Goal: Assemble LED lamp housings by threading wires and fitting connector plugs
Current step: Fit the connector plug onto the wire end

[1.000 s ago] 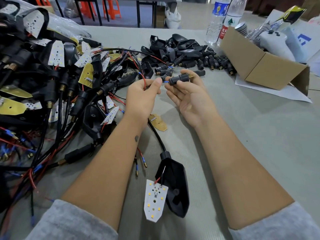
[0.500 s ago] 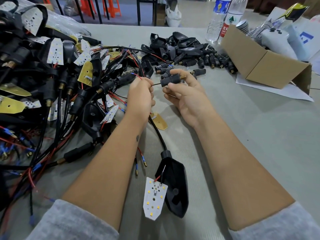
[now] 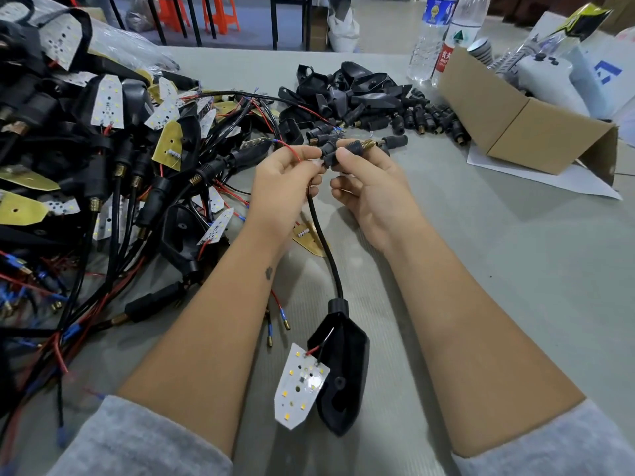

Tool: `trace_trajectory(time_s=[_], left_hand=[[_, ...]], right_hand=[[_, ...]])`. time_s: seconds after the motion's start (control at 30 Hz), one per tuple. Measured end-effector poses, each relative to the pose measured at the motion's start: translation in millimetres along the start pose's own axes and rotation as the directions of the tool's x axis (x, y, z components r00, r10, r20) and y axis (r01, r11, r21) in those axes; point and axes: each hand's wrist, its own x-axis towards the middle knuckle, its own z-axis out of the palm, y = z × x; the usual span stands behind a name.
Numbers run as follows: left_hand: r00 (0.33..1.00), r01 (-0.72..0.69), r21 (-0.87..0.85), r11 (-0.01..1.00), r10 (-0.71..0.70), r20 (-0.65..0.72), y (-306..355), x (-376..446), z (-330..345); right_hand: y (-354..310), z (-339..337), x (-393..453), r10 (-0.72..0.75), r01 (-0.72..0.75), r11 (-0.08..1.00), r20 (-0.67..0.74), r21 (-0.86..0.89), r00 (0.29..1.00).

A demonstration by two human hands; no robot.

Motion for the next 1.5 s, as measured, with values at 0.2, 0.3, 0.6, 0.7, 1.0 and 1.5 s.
trace_trajectory(time_s=[0.2, 0.3, 0.6, 0.7, 1.0, 1.5], left_hand=[[1.000, 0.019, -0.015, 1.000, -0.018, 0.022, 1.4, -1.9, 0.8], [1.000, -0.008, -0.050, 0.999, 0.008, 0.012, 1.1, -4.3, 1.8], [0.999, -0.034, -0.010, 0.999, 0.034, -0.019, -0.9, -2.9, -1.7], [1.000, -0.028, -0.011, 1.000, 0.028, -0.001, -1.6, -2.5, -2.4], [0.998, -0.050, 0.000, 0.999, 0.050, 0.035, -5.9, -0.5, -2.7], [0.998, 0.023, -0.322, 0.946, -0.043, -0.054, 3.9, 4.2, -8.3]], right_hand=[[-0.3, -2.0, 1.9, 0.007, -0.004, 0.999, -0.058, 0.051, 0.998], [-1.8, -1.0, 2.4, 0.011, -0.005, 0.997, -0.079, 0.076, 0.997], [-3.7, -2.3, 3.2, 0.074, -0.073, 0.993, -0.003, 0.093, 0.997], [-1.9, -3.5, 4.8, 0.066, -0.066, 0.997, -0.004, 0.048, 0.998], [-1.1, 1.3, 6.4, 0.069, -0.064, 0.994, -0.049, 0.092, 0.996], [1.0, -5.6, 6.3, -0.009, 0.022, 0.997, -0.163, 0.079, 0.987]])
